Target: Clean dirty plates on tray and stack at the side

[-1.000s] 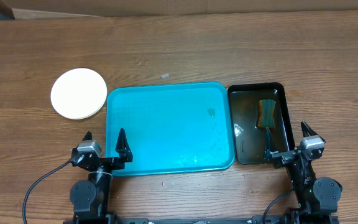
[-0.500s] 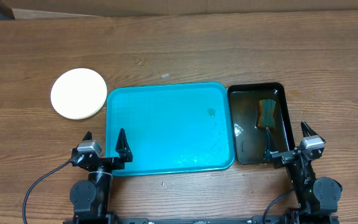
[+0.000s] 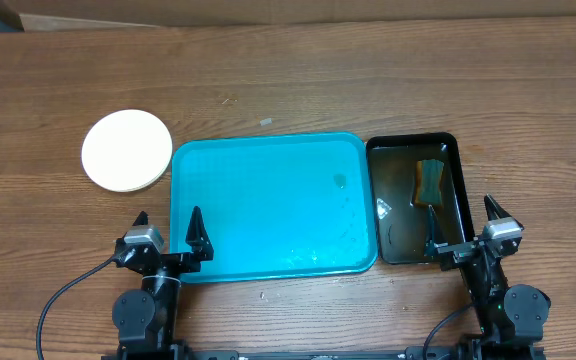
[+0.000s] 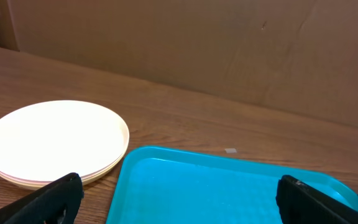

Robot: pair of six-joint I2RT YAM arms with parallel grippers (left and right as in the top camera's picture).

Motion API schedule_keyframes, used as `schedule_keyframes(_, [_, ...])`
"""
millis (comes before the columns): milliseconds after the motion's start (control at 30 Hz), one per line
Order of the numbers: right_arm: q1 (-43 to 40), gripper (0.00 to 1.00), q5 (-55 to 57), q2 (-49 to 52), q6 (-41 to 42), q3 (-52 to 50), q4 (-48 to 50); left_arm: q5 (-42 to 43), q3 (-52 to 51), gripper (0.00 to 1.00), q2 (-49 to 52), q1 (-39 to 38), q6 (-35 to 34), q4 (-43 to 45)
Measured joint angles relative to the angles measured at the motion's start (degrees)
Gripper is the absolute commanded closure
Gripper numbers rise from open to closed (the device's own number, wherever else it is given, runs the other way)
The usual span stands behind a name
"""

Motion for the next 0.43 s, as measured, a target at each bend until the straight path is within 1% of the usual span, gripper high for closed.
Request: schedule_keyframes(433, [0.0,0.0,0.0,0.0,0.0,0.0,0.0,0.0,0.0,0.01,0.0,0.0,0.0,0.0])
